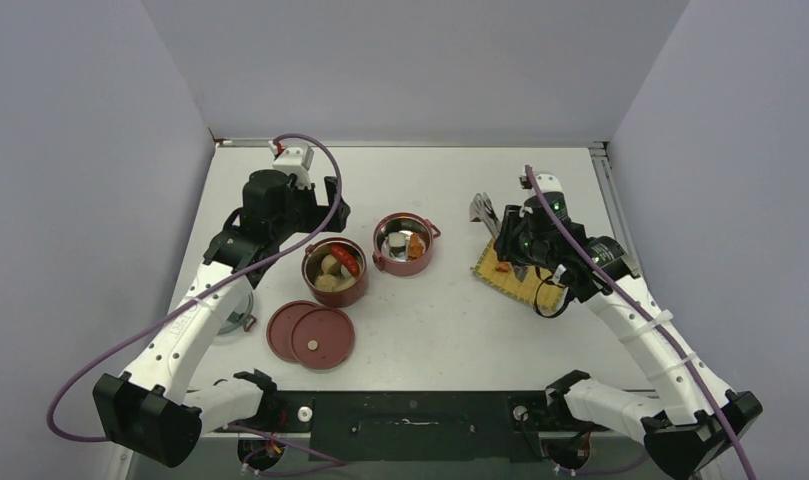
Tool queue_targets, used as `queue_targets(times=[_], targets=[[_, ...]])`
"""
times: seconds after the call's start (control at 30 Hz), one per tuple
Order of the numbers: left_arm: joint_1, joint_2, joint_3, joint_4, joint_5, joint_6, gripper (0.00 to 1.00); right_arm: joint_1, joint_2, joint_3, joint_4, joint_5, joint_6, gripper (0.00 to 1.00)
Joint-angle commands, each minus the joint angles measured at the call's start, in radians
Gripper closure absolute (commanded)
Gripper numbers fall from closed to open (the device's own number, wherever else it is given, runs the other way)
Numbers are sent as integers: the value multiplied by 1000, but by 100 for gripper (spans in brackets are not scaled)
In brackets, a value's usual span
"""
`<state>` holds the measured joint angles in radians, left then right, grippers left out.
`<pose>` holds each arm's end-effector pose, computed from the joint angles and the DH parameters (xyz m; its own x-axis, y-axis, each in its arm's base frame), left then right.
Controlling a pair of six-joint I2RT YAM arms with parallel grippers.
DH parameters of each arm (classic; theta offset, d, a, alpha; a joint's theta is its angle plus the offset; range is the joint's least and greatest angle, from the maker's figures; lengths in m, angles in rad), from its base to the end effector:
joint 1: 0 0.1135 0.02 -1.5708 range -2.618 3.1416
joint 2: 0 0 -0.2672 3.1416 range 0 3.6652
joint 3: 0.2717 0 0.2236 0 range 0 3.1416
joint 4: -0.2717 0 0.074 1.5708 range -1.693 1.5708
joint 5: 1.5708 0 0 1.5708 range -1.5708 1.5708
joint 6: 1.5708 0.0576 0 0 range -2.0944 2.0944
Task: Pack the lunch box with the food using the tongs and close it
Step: Pick up the fake food from the plate, then place the fake food in the packing box.
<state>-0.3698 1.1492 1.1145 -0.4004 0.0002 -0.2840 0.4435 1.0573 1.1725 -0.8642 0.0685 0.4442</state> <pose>0.2306 -0.0894 0.3543 -0.4786 -0.1150 -0.8705 0.2370 0.9377 -0.2542 0.1752 0.0789 0.3411 -0.7199 0.1327 -0.6813 -0.0814 0.9587 0.2726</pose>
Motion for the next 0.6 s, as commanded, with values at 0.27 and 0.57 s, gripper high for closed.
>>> queue_targets(times=[0.27,0.57], targets=[[6,-34,3,48,-36,12,3,516,232,199,84,387,36,81],[6,-36,4,48,-36,15,3,664,525,366,-25,671,-46,83]])
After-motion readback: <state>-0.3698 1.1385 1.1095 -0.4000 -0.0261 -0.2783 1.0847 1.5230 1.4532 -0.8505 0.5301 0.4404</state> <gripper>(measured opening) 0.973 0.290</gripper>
